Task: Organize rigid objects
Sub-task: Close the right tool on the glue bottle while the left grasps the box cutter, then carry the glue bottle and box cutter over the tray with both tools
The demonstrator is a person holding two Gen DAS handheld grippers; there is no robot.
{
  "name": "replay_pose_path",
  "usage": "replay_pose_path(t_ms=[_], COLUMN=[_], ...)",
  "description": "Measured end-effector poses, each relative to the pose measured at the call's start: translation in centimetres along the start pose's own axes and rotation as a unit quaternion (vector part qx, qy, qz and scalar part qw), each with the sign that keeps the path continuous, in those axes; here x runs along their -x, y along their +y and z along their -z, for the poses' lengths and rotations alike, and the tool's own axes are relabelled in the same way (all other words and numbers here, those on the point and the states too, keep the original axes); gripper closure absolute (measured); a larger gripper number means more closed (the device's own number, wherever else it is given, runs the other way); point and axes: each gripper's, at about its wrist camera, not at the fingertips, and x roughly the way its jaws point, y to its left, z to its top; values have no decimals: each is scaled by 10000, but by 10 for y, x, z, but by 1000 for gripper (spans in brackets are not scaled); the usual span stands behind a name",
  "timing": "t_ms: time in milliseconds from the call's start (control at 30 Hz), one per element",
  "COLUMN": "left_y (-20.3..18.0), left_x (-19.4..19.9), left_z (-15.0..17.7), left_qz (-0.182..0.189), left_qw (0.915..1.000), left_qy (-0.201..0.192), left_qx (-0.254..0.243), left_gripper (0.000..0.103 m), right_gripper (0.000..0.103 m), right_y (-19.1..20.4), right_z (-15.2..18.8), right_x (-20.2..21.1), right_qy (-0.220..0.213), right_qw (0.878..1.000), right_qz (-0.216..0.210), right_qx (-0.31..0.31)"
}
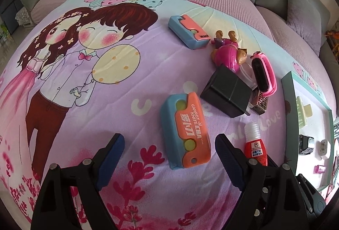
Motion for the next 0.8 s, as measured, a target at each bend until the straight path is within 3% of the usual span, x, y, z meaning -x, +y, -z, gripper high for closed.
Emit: replay_pose_path(t_ms=[167,267,333,533,800], left_y=[-9,-6,-6,1,12], left_x=[-4,-1,3,14,51], left_z=[-7,-5,-3,1,-1], left_qz=[-108,-35,1,150,298], left_qw=[9999,9999,9998,9997,9971], left_qy=[-49,-79,-91,-162,-701], left_qx=[-104,-119,-160,-57,55], left_gripper=[26,40,57,59,62], right_gripper=[75,76,76,76,76], right_y=[0,0,0,-4,-23], right_z=[0,0,0,-1,-7], right_x=[0,0,0,3,33], right_qy=[-1,-6,-9,-62,-574], right_qw=[10000,10000,10000,9998,9971], right_qz=[-3,-9,-18,-143,-208], right_qx=[-8,-14,-22,-111,-455])
